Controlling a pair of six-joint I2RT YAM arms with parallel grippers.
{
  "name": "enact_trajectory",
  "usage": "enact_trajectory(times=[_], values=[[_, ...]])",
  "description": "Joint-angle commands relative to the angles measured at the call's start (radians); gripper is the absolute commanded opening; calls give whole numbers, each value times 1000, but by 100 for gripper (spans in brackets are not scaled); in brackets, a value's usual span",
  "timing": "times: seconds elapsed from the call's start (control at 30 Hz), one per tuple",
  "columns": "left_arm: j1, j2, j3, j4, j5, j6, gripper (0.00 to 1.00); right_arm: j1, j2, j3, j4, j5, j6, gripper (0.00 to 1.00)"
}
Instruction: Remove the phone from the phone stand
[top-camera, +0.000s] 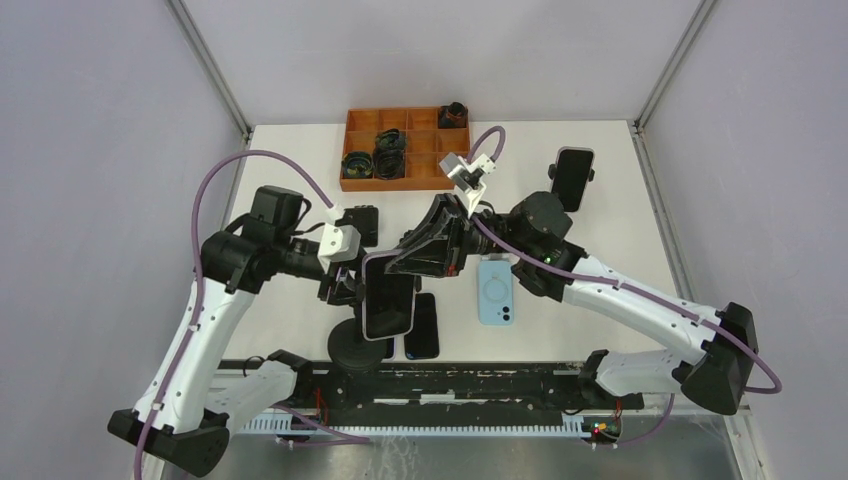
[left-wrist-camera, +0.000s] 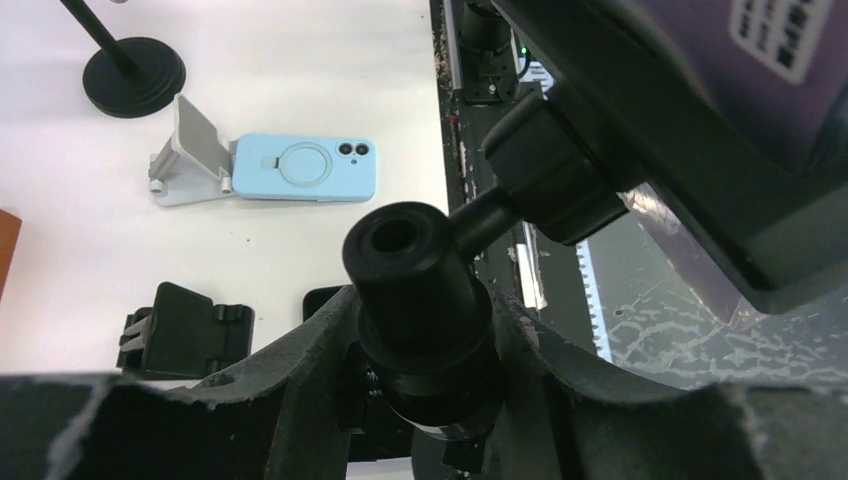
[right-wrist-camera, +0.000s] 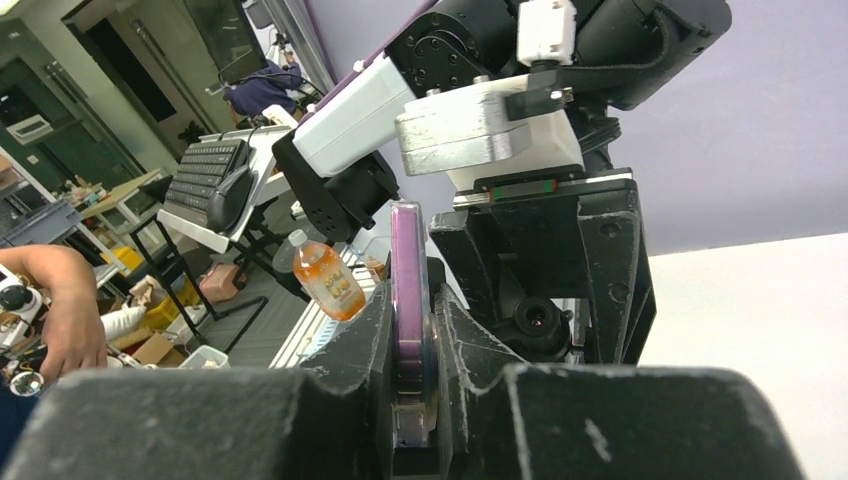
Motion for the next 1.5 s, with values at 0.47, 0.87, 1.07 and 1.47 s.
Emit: enact_trajectory(times=[0.47,0.87,1.07,1.47], values=[[0,-75,-74,-182,-99,207,2,-123,-192,-19,468,315,69,0],[1,-39,90,-183,-74,177,2,-304,-257,144,-437,355,-217,0],[1,-12,176,-184,-66,172,2,-357,-255,-5,-824,382,-345,0],[0,-13,215,-180,-67,171,2,-360,-169,-459,-511,236,-248,0]])
